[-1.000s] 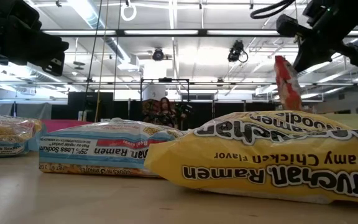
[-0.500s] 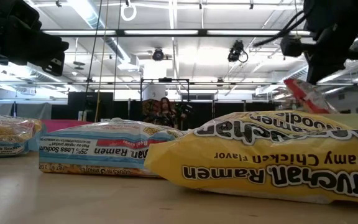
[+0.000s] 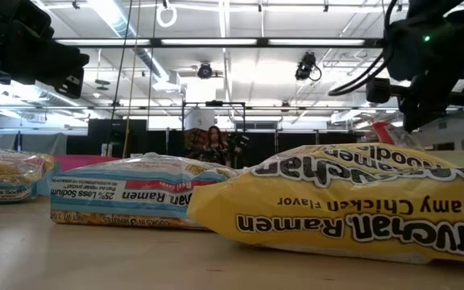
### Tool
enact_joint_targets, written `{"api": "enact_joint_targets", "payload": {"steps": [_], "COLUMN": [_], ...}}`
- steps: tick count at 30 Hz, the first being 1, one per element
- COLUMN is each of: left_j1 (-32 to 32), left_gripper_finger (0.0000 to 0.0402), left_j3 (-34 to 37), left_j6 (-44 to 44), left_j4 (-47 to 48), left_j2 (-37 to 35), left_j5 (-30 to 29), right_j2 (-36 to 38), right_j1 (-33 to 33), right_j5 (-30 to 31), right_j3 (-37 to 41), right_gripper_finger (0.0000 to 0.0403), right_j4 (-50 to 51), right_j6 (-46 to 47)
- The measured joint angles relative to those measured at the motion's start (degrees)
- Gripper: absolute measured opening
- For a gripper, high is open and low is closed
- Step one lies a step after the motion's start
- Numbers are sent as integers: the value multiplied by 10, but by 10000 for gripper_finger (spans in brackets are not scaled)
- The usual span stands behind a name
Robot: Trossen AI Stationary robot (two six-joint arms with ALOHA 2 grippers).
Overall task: Sort Maruchan noodles
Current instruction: Put the red noodle pack into the yellow bin
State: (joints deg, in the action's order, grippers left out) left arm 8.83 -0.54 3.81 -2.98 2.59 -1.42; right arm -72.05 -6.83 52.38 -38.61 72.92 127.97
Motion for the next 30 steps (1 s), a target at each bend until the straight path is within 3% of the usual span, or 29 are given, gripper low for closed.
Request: {"api": "enact_joint_targets", "payload": {"steps": [7, 15, 19, 23, 26, 30], "left_j1": [0, 0, 0, 0, 0, 0], "left_gripper_finger": [62, 62, 62, 62, 62, 62], "left_j3": [0, 0, 0, 0, 0, 0], "left_j6": [0, 0, 0, 0, 0, 0], "left_j4": [0, 0, 0, 0, 0, 0], "left_j2": [0, 0, 0, 0, 0, 0], "left_j5": [0, 0, 0, 0, 0, 0], "right_j2": [0, 0, 0, 0, 0, 0], "right_j1": [42, 87, 120, 154, 166, 179], "right_j5": [-1, -115, -162, -233, -286, -274], "right_j3": [0, -17, -77, -156, -187, -195], "right_gripper_finger": [14, 108, 164, 203, 214, 211], "right_j4": [4, 15, 53, 46, 20, -8], "right_j6": [-46, -313, -569, -907, -1172, -1478]}}
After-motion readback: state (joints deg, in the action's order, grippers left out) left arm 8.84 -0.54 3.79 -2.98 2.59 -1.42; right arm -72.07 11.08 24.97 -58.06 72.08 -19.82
